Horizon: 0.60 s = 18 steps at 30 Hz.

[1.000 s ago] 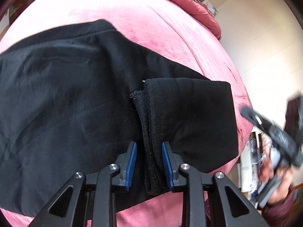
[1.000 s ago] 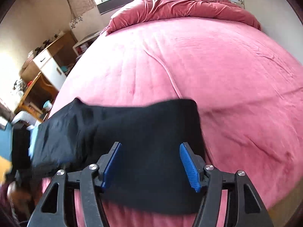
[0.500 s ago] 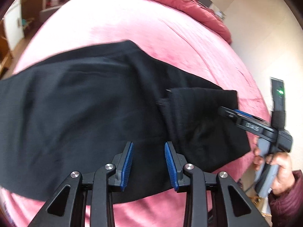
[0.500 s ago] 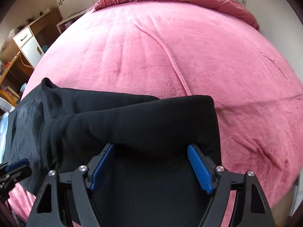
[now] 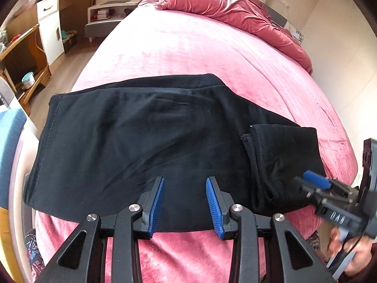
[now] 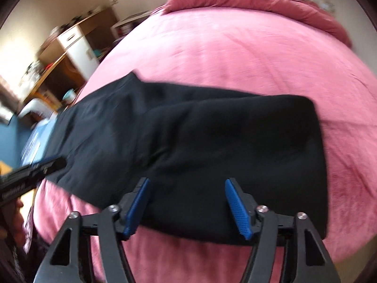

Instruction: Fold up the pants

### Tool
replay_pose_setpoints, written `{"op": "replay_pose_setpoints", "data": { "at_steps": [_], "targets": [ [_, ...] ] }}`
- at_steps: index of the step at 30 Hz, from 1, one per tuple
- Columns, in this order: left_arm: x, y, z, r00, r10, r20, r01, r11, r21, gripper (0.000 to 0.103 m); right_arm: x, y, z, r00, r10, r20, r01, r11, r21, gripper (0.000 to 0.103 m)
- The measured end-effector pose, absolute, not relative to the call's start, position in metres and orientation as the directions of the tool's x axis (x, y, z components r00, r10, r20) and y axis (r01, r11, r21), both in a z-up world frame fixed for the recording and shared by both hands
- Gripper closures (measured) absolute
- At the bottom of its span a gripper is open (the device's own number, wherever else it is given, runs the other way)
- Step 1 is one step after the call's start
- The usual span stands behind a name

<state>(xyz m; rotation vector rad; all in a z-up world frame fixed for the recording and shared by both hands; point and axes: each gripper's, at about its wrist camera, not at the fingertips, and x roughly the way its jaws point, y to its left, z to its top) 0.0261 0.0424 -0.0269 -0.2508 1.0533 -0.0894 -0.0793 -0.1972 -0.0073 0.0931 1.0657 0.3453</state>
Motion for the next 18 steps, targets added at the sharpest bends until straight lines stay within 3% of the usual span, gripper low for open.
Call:
{"op": "replay_pose_setpoints", "data": {
  "at_steps": [7, 11, 15, 18],
  "targets": [
    [0.020, 0.047, -0.024, 0.504, -0.189, -0.843, -0.065, 0.965, -0.255, 0.066, -0.078, -0.160, -0.023, 0.393, 0.289, -0.873, -0.312, 0.935, 0.168, 0.059],
    [0.017, 0.052, -0.024, 0.501, -0.189, -0.845, -0.080, 0.962, -0.263, 0.066, -0.072, -0.150, -0.029, 0.395, 0.264, -0.880, -0.325, 0.936, 0.135, 0.062],
    [0.014, 0.054, -0.024, 0.497, -0.192, -0.846, -0.091, 0.958, -0.271, 0.066, -0.066, -0.143, -0.034, 0.414, 0.244, -0.877, -0.353, 0.931, 0.092, 0.076],
    [0.011, 0.060, -0.025, 0.494, -0.204, -0.845, -0.113, 0.949, -0.295, 0.066, -0.056, -0.144, -0.036, 0.425, 0.245, -0.872, -0.318, 0.942, 0.110, 0.078]
  ]
}}
